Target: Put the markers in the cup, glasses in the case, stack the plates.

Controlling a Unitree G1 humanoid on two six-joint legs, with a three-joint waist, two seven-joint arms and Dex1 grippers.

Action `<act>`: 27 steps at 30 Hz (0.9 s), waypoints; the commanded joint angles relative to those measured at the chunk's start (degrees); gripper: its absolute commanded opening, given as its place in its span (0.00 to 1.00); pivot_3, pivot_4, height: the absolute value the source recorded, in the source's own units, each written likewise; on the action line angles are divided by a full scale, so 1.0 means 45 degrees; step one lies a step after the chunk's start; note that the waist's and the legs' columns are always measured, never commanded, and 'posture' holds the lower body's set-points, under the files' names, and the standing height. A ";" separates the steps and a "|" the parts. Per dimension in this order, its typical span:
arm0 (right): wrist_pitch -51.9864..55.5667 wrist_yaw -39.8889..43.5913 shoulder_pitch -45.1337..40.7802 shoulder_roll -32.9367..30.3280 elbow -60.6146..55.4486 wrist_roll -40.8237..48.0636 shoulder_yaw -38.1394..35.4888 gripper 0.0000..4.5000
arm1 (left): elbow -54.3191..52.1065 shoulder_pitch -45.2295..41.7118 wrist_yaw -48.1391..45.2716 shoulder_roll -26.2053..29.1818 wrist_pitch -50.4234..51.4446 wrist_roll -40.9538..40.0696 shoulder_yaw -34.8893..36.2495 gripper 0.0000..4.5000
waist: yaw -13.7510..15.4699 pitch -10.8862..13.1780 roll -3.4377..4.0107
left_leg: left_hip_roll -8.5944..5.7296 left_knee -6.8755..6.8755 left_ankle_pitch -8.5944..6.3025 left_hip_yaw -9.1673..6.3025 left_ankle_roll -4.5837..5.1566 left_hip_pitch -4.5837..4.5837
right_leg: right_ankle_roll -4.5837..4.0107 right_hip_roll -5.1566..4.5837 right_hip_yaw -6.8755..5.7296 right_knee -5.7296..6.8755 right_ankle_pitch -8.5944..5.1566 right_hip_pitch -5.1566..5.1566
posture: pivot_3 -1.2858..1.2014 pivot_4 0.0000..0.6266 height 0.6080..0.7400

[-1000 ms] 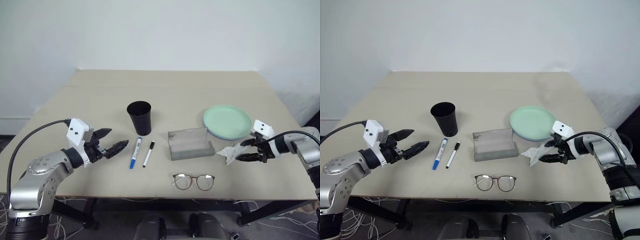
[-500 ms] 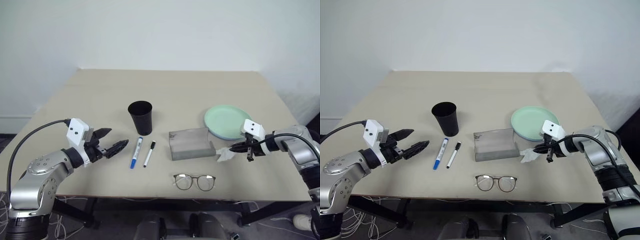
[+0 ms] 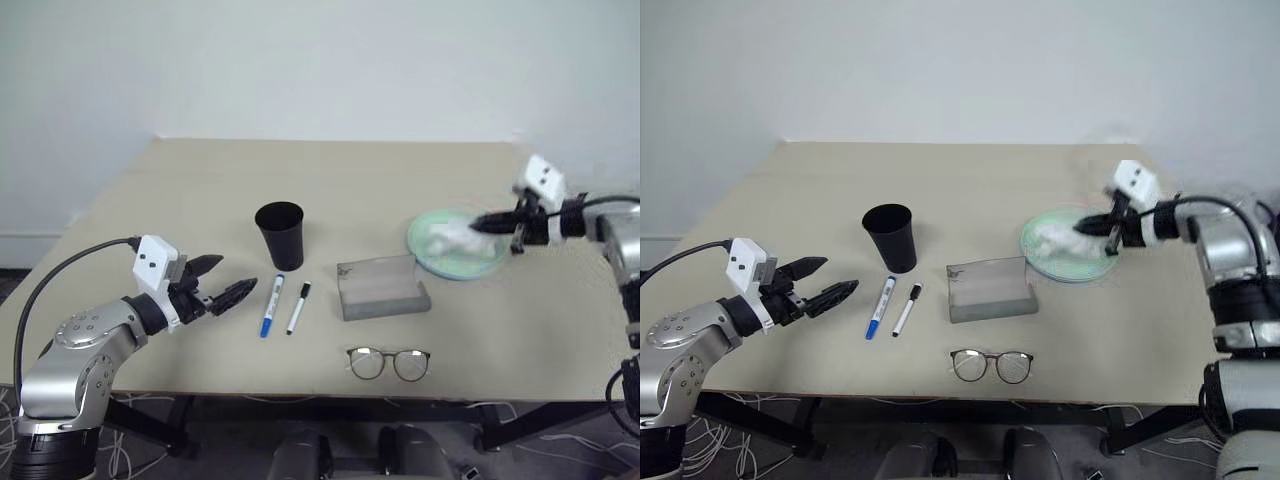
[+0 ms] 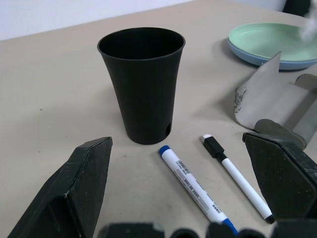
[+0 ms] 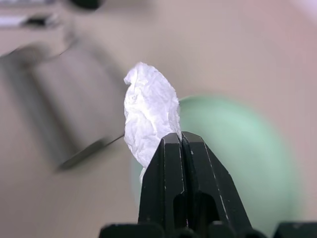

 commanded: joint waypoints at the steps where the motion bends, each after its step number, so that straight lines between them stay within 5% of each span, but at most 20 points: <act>1: -0.0679 -0.1741 -0.0961 0.0699 0.1794 -0.0934 0.0058 0.01 | -0.0219 -0.0356 -0.0037 0.0054 -0.0216 -0.0024 0.0089 1.00 | -0.0009 -0.0001 -0.0002 | 0.0002 -0.0001 0.0000 0.0003 -0.0001 0.0003 | -0.0001 0.0000 0.0000 0.0002 0.0001 0.0000 | 0.52 0.00 0.90; 10: -0.2630 -0.3848 -0.1417 0.2054 0.5396 -0.2290 0.0503 0.04 | -0.0158 -0.0533 0.0001 0.0024 -0.0252 0.0061 0.0035 1.00 | -0.0024 -0.0002 -0.0001 | -0.0021 -0.0012 0.0045 0.0020 -0.0077 -0.0021 | -0.0001 0.0009 0.0022 0.0030 0.0006 -0.0030 | 0.52 0.00 0.90; 12: -0.2933 -0.3934 -0.1480 0.2184 0.5883 -0.2418 0.0524 0.13 | -0.0168 -0.0569 0.0006 0.0023 -0.0245 0.0070 0.0022 1.00 | -0.0053 -0.0002 -0.0001 | -0.0019 -0.0011 0.0046 0.0023 -0.0077 -0.0020 | -0.0001 0.0012 0.0023 0.0030 0.0006 -0.0028 | 0.52 0.00 0.90; 23: -0.2437 -0.1406 -0.1852 0.1602 0.4858 -0.1485 -0.0278 0.96 | 0.0382 -0.1858 0.0018 0.0163 -0.0699 0.0993 -0.0728 1.00 | -0.0040 -0.0001 0.0008 | -0.0012 0.0015 0.0014 0.0015 -0.0017 0.0018 | -0.0005 0.0013 0.0027 0.0051 0.0008 0.0010 | 0.52 0.00 0.90; 27: -0.1014 0.1038 -0.1090 0.1199 0.2374 -0.0432 -0.0297 0.98 | 0.0712 -0.3148 -0.0617 0.0274 -0.0921 0.1466 -0.1858 1.00 | -0.0030 -0.0002 0.0007 | -0.0014 0.0021 0.0012 0.0008 -0.0014 0.0015 | -0.0005 0.0012 0.0028 0.0052 0.0009 0.0013 | 0.52 0.00 0.90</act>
